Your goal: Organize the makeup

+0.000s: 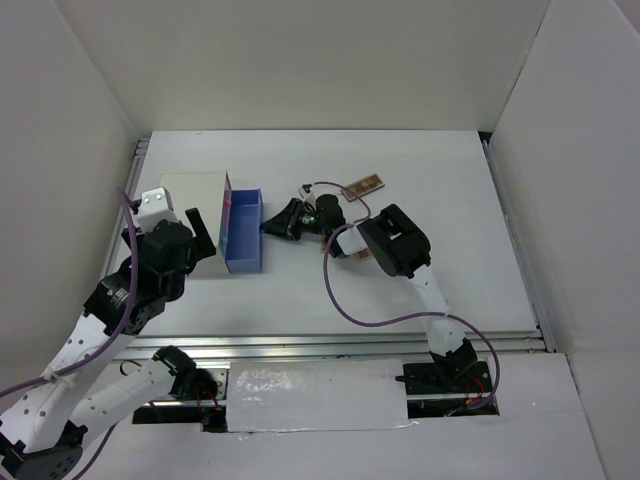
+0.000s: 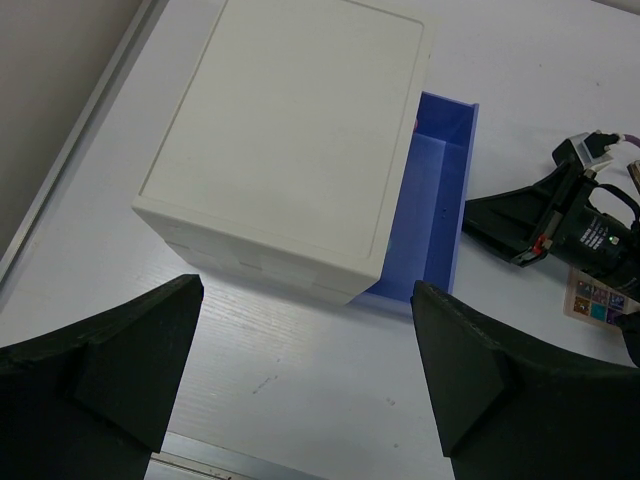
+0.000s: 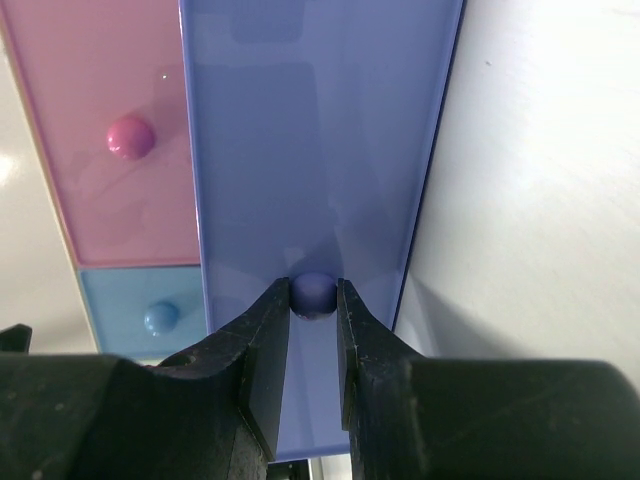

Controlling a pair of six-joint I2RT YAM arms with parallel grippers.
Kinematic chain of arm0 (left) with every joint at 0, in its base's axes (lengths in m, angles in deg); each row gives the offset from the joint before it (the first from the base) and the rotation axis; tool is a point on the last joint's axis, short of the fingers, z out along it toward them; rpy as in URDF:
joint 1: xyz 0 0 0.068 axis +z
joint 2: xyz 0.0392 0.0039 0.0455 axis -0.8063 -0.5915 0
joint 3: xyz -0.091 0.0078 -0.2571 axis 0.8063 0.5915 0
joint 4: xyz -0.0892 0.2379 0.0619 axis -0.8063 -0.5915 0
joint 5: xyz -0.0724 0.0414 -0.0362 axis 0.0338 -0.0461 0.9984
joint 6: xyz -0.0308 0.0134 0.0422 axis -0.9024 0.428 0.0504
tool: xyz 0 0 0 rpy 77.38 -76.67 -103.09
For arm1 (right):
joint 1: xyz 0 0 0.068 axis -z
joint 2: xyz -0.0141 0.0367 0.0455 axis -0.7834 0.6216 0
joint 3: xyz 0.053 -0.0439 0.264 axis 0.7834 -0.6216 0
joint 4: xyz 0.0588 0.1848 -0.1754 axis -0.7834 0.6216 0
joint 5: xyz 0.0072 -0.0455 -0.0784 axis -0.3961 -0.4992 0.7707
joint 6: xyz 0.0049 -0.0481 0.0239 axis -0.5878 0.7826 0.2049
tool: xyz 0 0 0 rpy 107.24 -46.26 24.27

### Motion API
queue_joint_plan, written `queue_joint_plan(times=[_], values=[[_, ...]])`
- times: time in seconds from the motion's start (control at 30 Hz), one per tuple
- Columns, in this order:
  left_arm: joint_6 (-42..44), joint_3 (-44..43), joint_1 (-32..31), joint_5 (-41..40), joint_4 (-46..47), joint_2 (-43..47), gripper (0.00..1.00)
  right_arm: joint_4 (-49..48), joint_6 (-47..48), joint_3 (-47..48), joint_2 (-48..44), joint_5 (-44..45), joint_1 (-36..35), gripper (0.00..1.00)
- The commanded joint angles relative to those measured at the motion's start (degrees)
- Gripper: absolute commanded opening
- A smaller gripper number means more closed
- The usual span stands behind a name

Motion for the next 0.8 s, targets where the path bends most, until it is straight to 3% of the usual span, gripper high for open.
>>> queue_joint_plan(times=[0.0, 0.3, 0.4, 0.43, 0.5, 0.53, 0.63, 0.77], values=[[1.1, -0.01, 0.26, -0.47, 1.86, -0.19, 0.99, -3.82, 1.86, -2.35, -4.7, -1.19, 1.39, 0.12], [0.84, -0.1, 0.34, -1.0, 1.59, -0.63, 0.99, -5.4, 2.21, -6.39, -7.6, -2.25, 3.59, 0.13], [0.84, -0.1, 0.34, -0.91, 1.59, -0.72, 0.99, -4.88, 3.26, -6.13, -8.57, -3.39, 3.67, 0.31], [0.84, -0.1, 0.43, -1.0, 1.5, -0.81, 0.99, -4.7, 3.61, -6.22, -9.01, -3.57, 3.59, 0.48], [0.75, -0.18, 0.43, -1.0, 1.41, -0.9, 0.99, -4.44, 4.84, -6.65, -11.11, -3.83, 3.59, 0.61], [0.75, -0.18, 0.35, -1.08, 1.41, -0.98, 0.99, -3.65, 5.63, -7.0, -12.25, -3.83, 3.67, 0.8], [0.66, -0.18, 0.43, -1.08, 1.33, -0.98, 0.99, 0.91, 9.76, -8.06, -16.82, -3.22, 3.85, 1.0], [0.31, -0.27, 0.43, -1.17, 1.15, -0.81, 0.99, 7.58, 14.32, -10.87, -24.02, -1.37, 4.81, 1.0]])
